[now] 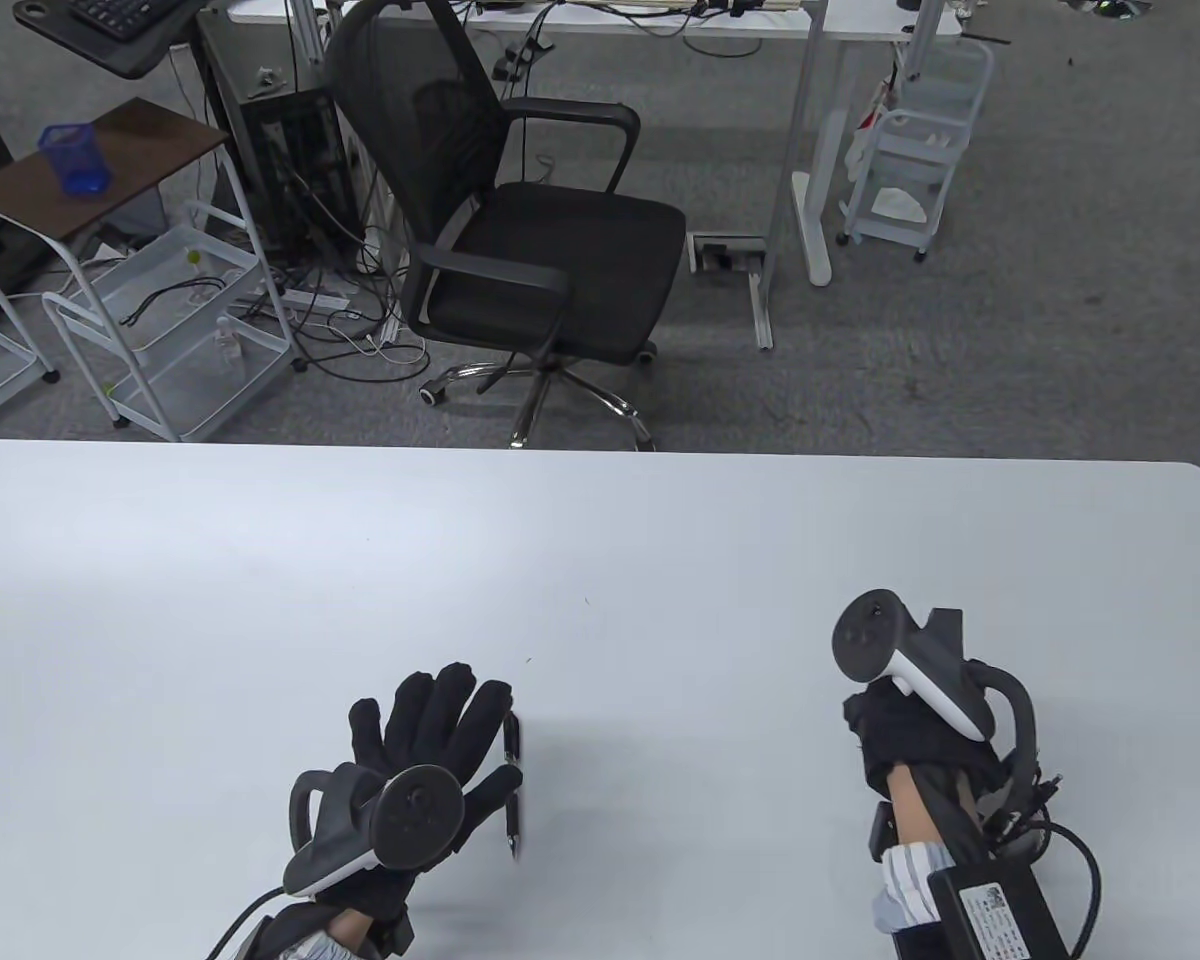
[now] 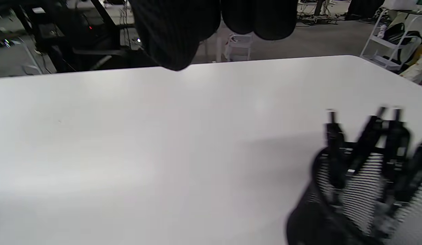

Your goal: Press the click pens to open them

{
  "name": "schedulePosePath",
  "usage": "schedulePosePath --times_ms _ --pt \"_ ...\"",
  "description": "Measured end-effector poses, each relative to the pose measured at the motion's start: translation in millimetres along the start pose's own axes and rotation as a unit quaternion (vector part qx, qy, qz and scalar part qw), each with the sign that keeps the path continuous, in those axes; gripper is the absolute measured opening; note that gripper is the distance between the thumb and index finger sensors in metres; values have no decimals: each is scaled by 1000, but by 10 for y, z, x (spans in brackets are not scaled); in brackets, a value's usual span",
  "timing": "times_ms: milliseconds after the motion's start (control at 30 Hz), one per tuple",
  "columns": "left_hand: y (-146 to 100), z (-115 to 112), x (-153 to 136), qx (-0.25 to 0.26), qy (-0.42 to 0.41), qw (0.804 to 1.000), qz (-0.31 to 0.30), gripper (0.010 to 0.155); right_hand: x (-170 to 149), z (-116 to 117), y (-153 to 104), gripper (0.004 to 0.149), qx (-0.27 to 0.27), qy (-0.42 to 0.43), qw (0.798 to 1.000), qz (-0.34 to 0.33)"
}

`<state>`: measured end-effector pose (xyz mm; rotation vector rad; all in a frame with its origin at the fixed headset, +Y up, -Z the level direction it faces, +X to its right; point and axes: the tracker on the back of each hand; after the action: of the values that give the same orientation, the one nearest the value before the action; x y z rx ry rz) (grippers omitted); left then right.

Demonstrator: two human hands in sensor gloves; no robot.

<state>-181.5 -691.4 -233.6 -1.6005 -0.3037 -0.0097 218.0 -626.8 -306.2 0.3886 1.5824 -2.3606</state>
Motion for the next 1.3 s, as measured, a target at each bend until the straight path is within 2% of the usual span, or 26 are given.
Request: schedulePosePath --times_ms 233,467,967,1300 --pt "5 0 18 -3 4 1000 0 69 -393 217 178 65 33 -40 998 47" --pt "13 -5 33 -7 8 1000 1 69 -577 387 265 64 45 -51 995 67" --pt "23 -5 45 -8 9 1000 1 69 -640 503 294 55 22 -64 995 79" --pt "25 -1 34 -7 6 1000 1 69 -621 514 291 44 -21 -65 994 81"
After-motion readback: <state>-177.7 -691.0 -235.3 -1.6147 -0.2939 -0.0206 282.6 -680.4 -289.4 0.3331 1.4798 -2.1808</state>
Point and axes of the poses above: the tracker on the back of each hand, its own x axis roughly to the thumb side, its own y axis roughly from the wrist to the fingertips, z = x × y, and after that the axes turned 10 degrees about z, right-handed
